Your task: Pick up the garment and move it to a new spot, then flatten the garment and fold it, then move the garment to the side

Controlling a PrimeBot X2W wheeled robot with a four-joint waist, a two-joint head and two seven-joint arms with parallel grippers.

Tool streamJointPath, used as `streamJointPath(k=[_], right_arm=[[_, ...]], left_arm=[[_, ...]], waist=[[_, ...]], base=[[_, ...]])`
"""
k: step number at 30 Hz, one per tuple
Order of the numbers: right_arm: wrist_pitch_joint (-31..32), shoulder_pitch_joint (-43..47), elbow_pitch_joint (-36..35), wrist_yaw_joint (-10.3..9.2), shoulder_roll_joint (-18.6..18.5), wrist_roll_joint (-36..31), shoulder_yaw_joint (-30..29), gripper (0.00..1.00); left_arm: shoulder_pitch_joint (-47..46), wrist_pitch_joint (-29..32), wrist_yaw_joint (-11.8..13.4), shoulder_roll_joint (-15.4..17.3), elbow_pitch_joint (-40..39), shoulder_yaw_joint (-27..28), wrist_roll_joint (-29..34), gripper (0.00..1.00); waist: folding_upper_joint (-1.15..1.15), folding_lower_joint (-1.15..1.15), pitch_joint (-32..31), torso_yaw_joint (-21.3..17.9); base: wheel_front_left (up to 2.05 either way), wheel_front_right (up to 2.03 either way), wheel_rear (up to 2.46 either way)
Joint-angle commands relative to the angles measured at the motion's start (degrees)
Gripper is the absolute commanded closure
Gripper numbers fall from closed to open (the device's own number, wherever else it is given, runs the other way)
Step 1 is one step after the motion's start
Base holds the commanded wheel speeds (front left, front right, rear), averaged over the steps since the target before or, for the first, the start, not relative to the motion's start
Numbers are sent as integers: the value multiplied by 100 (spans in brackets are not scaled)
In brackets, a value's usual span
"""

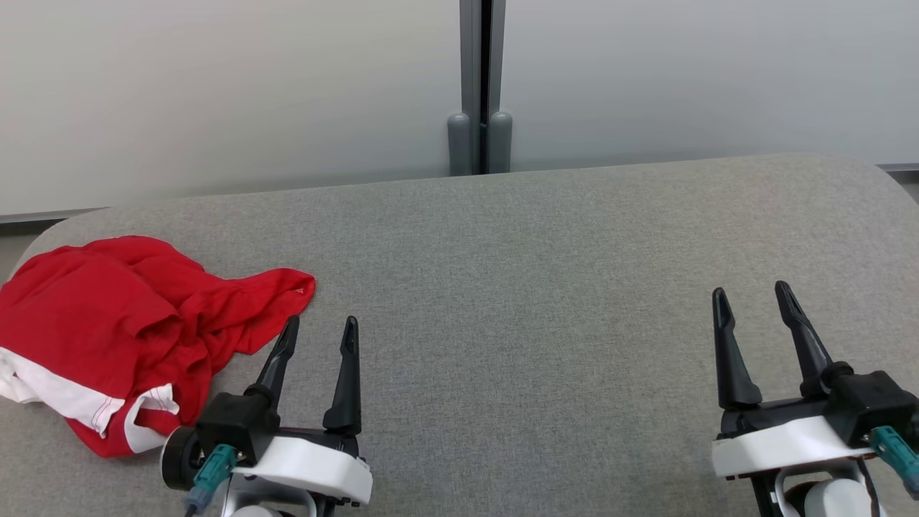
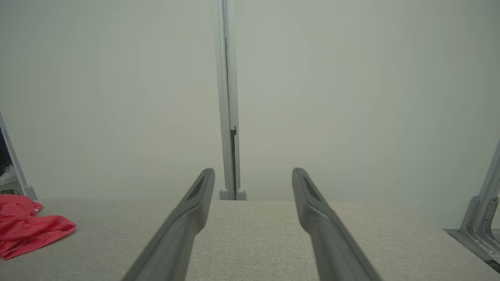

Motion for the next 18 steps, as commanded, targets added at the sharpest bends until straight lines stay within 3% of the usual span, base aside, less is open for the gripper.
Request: streamJointPath(k=[1,11,18], right_arm=[[-68,-25,-39,15,-6,-182,15,0],[-191,4,14,16,-2,-447,166,0],[-272,75,106,16,-2,403,112,0]], left_arm=[[-105,-56,66,63,-22,-33,145,0],[-113,-175,299,127,71,-258,549,0],[2,-256,108,10,107,-59,326,0]], waist=[[0,0,-2,4],[0,0,1,5],[0,0,-1,33]], base=[[0,0,0],[0,0,0],[0,0,0]])
